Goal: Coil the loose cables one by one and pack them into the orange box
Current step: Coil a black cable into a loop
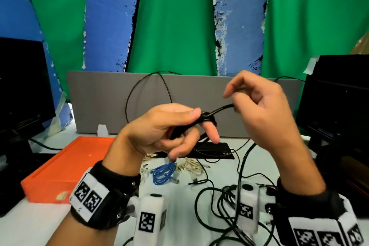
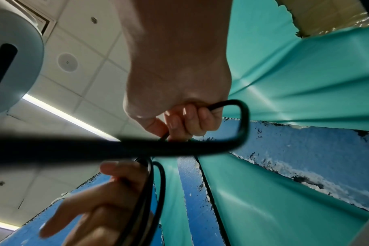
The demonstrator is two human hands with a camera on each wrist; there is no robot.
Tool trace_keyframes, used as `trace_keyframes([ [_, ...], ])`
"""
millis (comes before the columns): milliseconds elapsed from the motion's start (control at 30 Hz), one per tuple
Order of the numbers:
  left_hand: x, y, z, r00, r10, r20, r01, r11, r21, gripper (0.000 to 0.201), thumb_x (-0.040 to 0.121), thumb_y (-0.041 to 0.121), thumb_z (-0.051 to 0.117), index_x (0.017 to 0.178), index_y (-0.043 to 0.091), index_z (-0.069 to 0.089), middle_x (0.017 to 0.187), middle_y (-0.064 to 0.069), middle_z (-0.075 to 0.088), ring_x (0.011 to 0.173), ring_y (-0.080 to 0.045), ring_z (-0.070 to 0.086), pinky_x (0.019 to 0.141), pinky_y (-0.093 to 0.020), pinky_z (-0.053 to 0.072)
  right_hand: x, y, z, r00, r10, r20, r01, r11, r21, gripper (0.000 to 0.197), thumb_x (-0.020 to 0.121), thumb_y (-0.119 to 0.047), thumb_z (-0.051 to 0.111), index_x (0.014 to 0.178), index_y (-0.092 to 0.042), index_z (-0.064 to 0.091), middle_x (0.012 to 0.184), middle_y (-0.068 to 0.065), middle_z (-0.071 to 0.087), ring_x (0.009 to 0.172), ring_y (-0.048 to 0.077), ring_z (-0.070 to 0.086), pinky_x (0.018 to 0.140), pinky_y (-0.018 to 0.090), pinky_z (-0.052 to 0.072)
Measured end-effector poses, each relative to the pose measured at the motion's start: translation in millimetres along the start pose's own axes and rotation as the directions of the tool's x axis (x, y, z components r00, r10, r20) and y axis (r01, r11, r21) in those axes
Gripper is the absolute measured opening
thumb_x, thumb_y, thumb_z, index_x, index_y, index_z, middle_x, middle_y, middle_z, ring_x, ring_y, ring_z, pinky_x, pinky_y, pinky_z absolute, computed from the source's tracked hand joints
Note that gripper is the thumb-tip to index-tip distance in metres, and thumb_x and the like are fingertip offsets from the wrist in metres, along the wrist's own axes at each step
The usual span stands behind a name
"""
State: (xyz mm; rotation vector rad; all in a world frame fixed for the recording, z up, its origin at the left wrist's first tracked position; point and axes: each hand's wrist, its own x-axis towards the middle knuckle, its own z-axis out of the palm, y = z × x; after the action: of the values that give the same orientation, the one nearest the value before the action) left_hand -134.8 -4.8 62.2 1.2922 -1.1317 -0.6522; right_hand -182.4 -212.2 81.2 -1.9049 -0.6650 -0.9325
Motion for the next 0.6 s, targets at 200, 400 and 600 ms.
trace_keyframes([
  [200,11,6,11,0.949,0.305,-0.076,-0.304,0.826,-0.474,0.032,0.106,0.026,0.032,0.095,0.003,0.052,0.054,-0.005,0.06,0.05,-0.024,0.065,0.064,-0.036,0.055,5,12,5,0.998,0.057,-0.011,-0.056,0.996,0.062,0.032,0.096,-0.04,0.051,0.076,-0.016,0.06,0.057,-0.005,0.04,0.054,0.012,0.035,0.055,0.031,0.029],
  [400,15,15,6,0.837,0.397,-0.376,-0.545,0.656,-0.522,0.055,0.108,0.024,0.021,0.138,-0.02,0.035,0.08,-0.015,0.069,0.112,-0.034,0.065,0.114,-0.043,0.036,6,21,28,0.957,0.265,0.121,-0.266,0.964,-0.013,0.039,0.104,-0.045,0.044,0.079,-0.019,0.06,0.055,-0.004,0.043,0.041,0.006,0.036,0.052,0.028,0.031],
  [600,13,23,5,0.481,0.537,-0.692,-0.668,0.737,0.107,0.049,0.109,0.026,0.026,0.095,-0.004,0.063,0.077,-0.002,0.067,0.101,-0.023,0.071,0.095,-0.035,0.053,-9,11,49,0.751,0.353,0.558,-0.334,0.932,-0.14,0.022,0.105,-0.034,0.048,0.094,-0.02,0.061,0.063,-0.005,0.053,0.037,0.003,0.04,0.042,0.026,0.036],
])
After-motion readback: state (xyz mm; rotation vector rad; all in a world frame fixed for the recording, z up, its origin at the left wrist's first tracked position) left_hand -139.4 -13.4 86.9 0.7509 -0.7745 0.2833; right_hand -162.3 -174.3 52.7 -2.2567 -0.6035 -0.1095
